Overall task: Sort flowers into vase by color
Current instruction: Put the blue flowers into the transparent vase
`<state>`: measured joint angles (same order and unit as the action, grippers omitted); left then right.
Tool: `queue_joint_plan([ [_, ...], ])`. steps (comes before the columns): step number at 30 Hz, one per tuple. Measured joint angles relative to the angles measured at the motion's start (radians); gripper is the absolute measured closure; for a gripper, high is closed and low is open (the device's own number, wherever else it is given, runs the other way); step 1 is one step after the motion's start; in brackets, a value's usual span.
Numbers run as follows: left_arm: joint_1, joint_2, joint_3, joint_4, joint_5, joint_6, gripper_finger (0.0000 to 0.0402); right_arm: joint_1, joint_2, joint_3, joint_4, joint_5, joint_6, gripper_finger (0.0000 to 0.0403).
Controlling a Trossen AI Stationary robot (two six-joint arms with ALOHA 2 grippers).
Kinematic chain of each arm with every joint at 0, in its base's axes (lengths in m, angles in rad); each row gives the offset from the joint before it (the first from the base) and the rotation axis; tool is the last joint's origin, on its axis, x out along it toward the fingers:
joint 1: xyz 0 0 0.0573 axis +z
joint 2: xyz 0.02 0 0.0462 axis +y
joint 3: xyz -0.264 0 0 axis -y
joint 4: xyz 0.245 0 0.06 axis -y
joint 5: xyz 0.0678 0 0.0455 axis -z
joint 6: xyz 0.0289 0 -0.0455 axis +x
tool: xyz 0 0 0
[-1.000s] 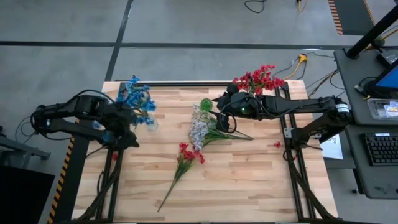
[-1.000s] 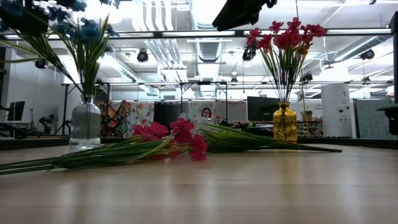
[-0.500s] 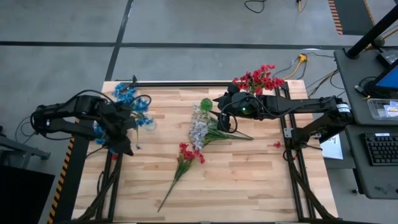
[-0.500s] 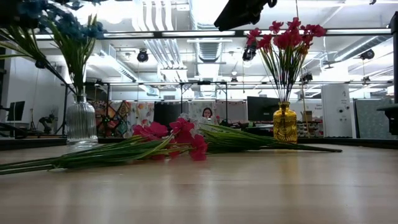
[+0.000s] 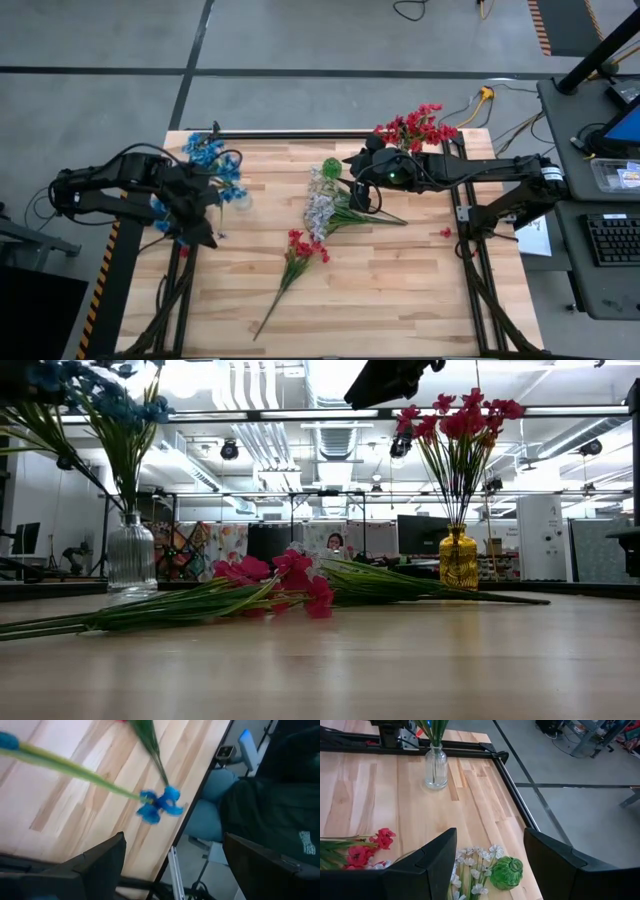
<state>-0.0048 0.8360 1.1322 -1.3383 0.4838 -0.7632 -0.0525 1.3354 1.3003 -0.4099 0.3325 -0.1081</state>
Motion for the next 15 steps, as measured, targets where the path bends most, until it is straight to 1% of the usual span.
queue_joint_plan([
  [3, 0.0, 0.0, 0.0, 0.051, -0.004, -0.003, 0.0082, 0.0, 0.004, 0.0, 0.008, -0.011, -0.009, 0.0179],
  [7, 0.0, 0.004, 0.0, 0.081, -0.013, 0.014, 0.0082, 0.003, 0.021, -0.013, 0.034, -0.079, -0.007, 0.0179],
  [12, 0.0, 0.007, 0.0, 0.081, -0.084, 0.07, 0.0082, 0.007, 0.04, -0.023, 0.05, -0.079, -0.007, 0.0179],
  [15, 0.0, 0.007, 0.0, 0.074, -0.079, 0.074, 0.0082, 0.006, 0.046, -0.023, 0.049, -0.078, -0.007, 0.0179],
])
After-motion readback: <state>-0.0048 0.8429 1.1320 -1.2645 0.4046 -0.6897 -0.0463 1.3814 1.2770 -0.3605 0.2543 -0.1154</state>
